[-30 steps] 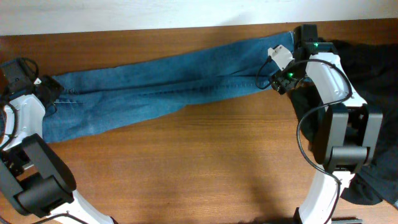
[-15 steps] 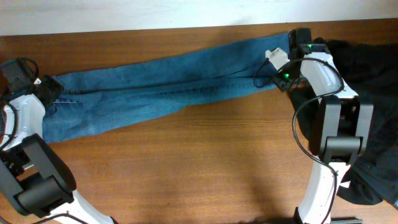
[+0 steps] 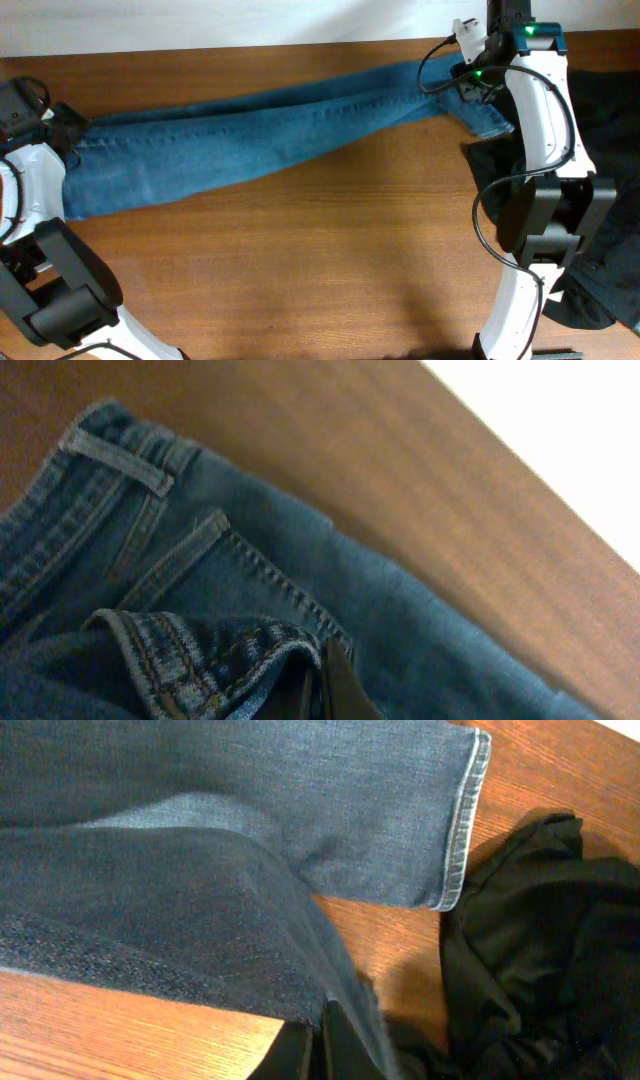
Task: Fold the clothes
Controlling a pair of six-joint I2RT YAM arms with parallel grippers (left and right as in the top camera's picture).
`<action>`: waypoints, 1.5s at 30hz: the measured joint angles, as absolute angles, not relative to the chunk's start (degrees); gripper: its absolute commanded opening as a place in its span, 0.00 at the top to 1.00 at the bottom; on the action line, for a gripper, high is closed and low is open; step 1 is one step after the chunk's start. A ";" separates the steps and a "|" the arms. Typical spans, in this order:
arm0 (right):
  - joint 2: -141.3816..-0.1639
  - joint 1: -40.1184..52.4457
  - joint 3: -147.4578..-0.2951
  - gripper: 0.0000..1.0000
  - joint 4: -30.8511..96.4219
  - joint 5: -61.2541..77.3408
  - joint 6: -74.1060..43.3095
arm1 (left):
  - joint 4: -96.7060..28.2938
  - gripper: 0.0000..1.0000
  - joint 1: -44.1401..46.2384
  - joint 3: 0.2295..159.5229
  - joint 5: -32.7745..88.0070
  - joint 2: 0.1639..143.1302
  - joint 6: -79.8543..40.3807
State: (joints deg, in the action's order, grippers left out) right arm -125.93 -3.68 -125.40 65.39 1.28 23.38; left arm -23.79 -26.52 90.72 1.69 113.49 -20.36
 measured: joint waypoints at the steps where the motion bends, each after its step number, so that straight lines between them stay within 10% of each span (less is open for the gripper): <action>1: -125.93 -3.68 -125.47 0.96 65.39 1.26 22.92 | -23.53 1.00 -26.46 91.07 1.69 113.49 -20.36; 45: -125.93 -3.66 -125.47 0.96 62.35 -0.19 24.03 | -27.90 1.00 -25.85 91.74 -4.38 99.85 -20.36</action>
